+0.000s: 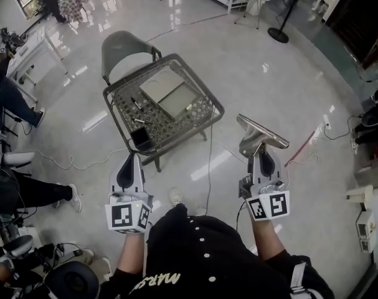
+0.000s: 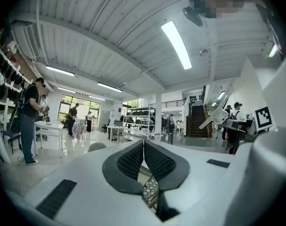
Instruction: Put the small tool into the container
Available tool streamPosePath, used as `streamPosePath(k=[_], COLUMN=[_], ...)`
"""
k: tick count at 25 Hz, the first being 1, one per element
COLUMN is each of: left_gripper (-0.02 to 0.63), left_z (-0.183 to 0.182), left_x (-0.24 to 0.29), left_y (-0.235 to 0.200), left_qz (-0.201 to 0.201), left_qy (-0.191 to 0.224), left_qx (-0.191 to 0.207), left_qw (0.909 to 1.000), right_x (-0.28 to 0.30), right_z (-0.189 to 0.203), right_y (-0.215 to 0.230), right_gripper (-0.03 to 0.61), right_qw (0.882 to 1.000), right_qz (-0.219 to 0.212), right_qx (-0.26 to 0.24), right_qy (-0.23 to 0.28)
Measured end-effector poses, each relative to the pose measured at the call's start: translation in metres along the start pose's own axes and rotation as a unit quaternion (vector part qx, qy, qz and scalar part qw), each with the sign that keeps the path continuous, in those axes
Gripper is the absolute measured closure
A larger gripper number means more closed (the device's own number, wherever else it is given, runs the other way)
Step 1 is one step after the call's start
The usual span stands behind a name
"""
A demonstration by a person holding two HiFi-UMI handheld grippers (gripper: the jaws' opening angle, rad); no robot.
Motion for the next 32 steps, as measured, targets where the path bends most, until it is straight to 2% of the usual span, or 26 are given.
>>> streamPosePath(k=[18, 32], left_gripper=[0.584, 0.586], left_z=[-0.020, -0.017], left_x=[0.073, 0.115], left_y=[-0.063, -0.098], left_qz=[0.019, 0.044], left_qy=[0.007, -0.016], left_qx=[-0.013, -0.010], left_qw=[0.9997, 0.9988], right_x=[0.089, 0.126], right_z=[0.011, 0.030], right_y=[-0.022, -0.035], right_gripper=[0.565, 0.565], right_qw=[1.000, 0.999], right_qz=[0.008, 0.029], right_qx=[-0.018, -0.017], right_qy=[0.002, -0.008])
Point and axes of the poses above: the fingertips, and each gripper's own axes: x forward along the fingers, y to its right, z out of its underside, the point moved 3 cm from there along -x, backward along the fingers, and after that the axes turned 12 degrees about -x, right-handed, at the moved point
